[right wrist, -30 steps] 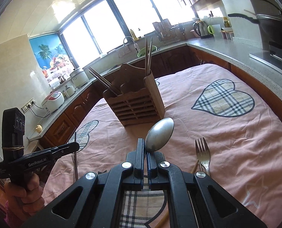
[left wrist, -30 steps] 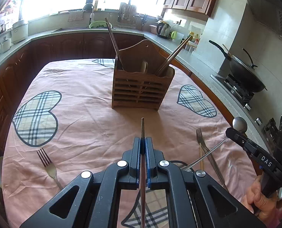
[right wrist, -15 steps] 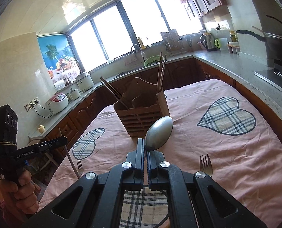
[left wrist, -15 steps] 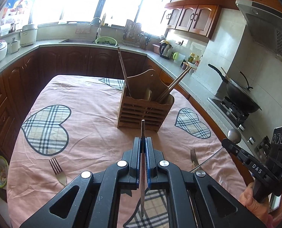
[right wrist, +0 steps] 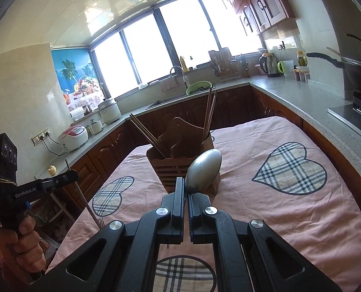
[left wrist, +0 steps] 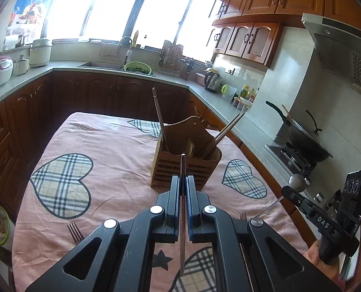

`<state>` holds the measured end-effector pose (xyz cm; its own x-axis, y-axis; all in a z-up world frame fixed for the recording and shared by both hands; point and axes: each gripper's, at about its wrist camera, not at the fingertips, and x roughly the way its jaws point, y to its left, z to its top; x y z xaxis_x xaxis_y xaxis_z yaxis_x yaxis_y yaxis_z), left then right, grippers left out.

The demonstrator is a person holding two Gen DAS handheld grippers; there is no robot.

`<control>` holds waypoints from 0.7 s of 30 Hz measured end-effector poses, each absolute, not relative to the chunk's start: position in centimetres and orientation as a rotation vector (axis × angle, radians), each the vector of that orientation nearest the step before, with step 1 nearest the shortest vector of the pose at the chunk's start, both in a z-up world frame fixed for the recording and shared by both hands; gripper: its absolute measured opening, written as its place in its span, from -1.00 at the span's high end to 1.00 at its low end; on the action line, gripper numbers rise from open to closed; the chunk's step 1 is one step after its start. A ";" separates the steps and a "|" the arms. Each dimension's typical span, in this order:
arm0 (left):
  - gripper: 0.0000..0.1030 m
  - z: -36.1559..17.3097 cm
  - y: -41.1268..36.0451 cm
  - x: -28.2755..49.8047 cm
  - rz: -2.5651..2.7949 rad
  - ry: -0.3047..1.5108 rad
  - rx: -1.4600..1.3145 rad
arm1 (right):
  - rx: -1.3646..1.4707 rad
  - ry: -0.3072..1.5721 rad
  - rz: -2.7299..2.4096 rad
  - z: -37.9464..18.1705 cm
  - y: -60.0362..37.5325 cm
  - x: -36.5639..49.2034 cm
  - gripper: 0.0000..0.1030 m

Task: Organize utensils
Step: 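Carry the chopstick and spoon with both tools up over the wooden holder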

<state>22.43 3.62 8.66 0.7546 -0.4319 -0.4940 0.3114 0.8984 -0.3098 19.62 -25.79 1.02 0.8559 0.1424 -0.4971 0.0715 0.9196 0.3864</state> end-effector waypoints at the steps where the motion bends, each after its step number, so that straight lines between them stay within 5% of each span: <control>1: 0.94 8.8 3.7 22.5 -0.407 0.583 -0.219 | 0.406 0.544 0.038 1.1 -25.8 19.8 0.96; 21: 0.94 11.7 4.8 28.2 -0.387 0.447 -0.279 | 0.330 0.465 0.032 4.6 -27.4 25.5 0.96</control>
<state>28.22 4.76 11.67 0.8316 -0.4199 -0.3634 0.2999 0.8903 -0.3426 25.53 -27.35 4.57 0.8942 0.1054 -0.4351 0.0440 0.9465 0.3197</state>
